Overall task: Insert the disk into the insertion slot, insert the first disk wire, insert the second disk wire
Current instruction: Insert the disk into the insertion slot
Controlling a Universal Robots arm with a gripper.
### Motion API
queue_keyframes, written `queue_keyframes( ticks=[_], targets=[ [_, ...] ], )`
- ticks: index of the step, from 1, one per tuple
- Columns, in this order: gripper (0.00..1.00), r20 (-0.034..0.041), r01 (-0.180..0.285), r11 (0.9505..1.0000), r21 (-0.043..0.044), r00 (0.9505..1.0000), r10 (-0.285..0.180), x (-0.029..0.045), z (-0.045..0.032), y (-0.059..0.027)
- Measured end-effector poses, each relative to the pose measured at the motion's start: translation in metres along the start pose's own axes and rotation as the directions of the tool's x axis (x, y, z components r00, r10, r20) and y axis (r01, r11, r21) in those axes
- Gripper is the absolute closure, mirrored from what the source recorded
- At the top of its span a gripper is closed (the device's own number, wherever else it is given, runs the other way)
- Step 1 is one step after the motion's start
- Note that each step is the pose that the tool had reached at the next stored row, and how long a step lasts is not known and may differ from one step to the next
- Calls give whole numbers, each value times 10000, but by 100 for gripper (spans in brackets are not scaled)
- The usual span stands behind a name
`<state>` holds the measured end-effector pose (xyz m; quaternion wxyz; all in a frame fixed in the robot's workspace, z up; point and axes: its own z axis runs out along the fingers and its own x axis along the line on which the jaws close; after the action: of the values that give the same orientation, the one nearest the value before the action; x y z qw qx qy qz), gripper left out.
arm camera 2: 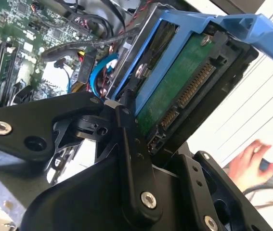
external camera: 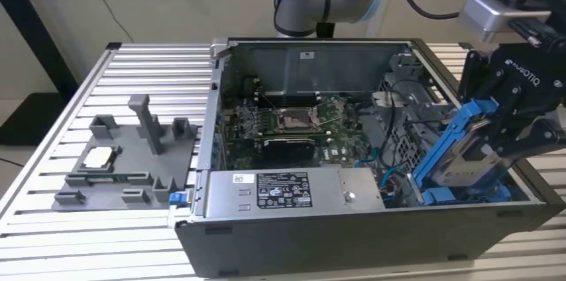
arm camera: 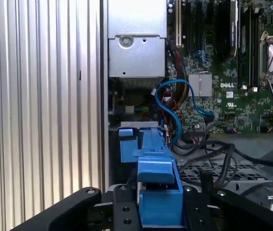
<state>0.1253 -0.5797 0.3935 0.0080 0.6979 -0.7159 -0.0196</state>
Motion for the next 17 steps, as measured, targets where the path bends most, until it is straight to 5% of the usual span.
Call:
queue_keyframes(
  ticks=[4, 17],
  targets=[
    [67, 0, 0, 10000, 0, 10000, 0, 1, 61, -3],
    [67, 0, 0, 10000, 0, 10000, 0, 1, 70, -5]
  ],
)
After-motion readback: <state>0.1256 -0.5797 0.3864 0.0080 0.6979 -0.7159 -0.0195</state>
